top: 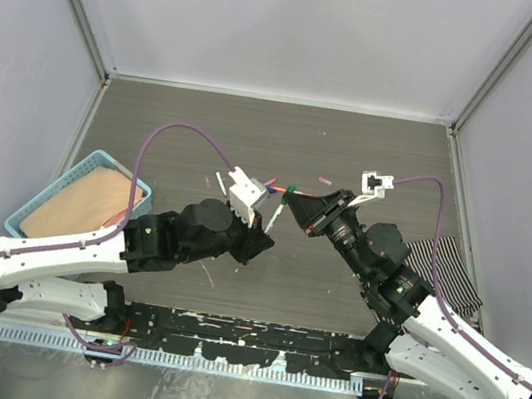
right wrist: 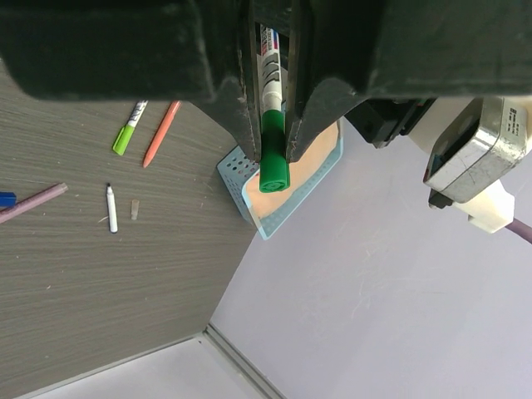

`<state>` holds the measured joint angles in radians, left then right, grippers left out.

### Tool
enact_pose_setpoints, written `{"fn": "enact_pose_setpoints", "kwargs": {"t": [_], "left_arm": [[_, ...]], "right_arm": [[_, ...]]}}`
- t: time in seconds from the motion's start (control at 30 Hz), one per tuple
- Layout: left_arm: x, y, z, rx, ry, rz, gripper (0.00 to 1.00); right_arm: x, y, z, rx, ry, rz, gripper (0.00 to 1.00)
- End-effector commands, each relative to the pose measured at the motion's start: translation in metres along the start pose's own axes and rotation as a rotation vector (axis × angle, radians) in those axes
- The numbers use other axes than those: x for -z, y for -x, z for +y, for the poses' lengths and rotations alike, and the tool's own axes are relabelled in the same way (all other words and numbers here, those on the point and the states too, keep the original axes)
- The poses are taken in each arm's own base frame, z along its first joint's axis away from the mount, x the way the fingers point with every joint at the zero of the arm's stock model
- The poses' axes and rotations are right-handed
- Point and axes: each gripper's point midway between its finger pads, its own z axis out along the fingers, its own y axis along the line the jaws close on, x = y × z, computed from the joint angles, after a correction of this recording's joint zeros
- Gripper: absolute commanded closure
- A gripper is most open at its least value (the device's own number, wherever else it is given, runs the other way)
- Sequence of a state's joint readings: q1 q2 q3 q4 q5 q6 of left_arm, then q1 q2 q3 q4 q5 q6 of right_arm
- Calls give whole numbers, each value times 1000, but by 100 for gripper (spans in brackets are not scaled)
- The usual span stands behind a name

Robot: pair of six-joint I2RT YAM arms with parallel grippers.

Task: Insert the pens into the pen caps
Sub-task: Insert the pen cap onto the pen, then press the pen cap onto the pen.

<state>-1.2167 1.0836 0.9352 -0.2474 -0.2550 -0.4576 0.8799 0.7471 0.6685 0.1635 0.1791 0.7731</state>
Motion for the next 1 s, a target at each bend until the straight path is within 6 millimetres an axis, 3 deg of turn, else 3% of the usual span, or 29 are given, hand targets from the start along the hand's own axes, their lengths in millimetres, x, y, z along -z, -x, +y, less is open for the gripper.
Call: {"fn": "enact_pose_setpoints", "kwargs": {"t": [0.0,0.1,0.3,0.47,0.57,0.77,0.97], "left_arm": [[2,12,-1,16,6,-52,100],[2,14,0,20,10,-61,100],[4,17,2,23,21,-76,100],[5,16,3,23,23,-72,100],[7,14,4,20,26,-67,100],[9,9,4,6,5,-61,100],[11,7,-4,-7,-48,-56,100]], "right_arm": [[0,-3,12,-23,58,19,97],[1,-7,12,-21,65,35,91],[3,-11,14,0,83,59,68],[10,4,15,36,56,23,45],[14,15,13,58,25,-8,36],[13,37,14,69,-49,-53,32],[2,43,29,64,-20,-45,33]]}}
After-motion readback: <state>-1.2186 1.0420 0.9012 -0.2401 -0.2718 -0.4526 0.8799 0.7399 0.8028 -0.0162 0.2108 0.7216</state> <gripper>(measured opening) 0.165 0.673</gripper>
